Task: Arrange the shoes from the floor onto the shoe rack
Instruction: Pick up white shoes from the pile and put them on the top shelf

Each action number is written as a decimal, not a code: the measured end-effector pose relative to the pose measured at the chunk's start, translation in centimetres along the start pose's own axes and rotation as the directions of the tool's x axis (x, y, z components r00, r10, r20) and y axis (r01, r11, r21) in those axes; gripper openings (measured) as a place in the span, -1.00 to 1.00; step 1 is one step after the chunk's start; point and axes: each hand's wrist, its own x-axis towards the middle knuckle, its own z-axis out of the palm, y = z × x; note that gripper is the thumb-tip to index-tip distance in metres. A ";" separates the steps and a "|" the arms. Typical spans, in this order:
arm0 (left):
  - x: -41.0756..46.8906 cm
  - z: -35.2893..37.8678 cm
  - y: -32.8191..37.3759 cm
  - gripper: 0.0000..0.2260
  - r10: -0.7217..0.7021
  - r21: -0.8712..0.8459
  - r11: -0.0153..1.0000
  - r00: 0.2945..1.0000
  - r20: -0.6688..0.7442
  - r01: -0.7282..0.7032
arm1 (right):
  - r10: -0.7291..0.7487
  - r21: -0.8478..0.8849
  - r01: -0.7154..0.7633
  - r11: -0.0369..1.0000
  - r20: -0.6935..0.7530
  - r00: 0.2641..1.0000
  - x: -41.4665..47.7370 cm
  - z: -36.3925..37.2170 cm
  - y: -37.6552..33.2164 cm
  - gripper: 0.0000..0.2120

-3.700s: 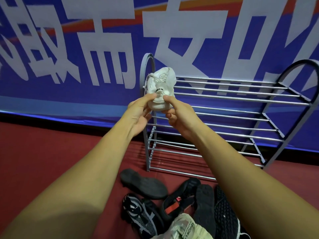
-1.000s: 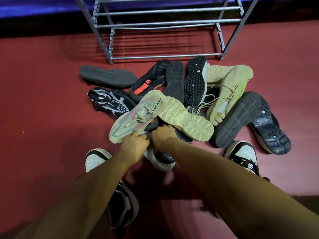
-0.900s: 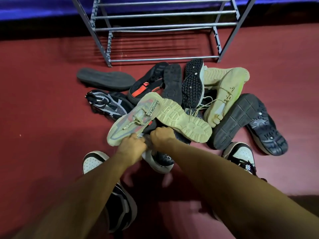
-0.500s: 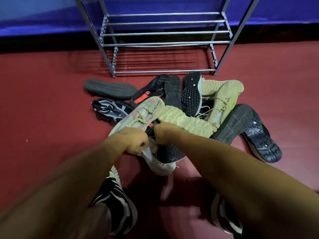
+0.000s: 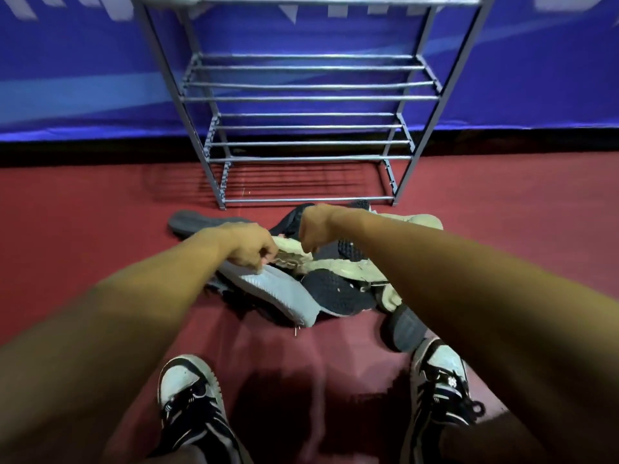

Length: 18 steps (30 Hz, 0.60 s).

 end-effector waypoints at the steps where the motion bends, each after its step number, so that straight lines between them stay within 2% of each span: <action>1: 0.0 -1.0 -0.1 -0.90 0.005 -0.003 1.000 1.000 -0.029 -0.005 | -0.008 0.000 0.008 1.000 0.013 1.000 -0.4 -1.2 0.2 -0.78; 4: -0.1 -4.2 -0.2 -0.89 0.013 -0.018 1.000 0.992 -0.129 -0.015 | -0.031 0.003 0.031 1.000 0.016 0.999 -1.3 -4.1 1.2 -0.79; 9: -1.2 -9.9 0.4 -0.88 0.009 0.041 0.999 0.949 -0.317 0.005 | -0.065 0.158 0.081 0.984 -0.108 0.992 -2.3 -7.8 2.6 -0.84; 14: -2.7 -13.7 0.1 -0.88 -0.036 0.023 0.998 0.843 -0.537 0.057 | -0.051 0.193 0.110 0.975 -0.288 0.956 -4.4 -11.7 2.3 -0.78; 18: -3.9 -15.3 -0.7 -0.89 -0.099 -0.066 0.995 0.754 -0.650 0.074 | -0.056 0.322 0.192 0.927 -0.388 0.920 -6.7 -14.4 2.1 -0.70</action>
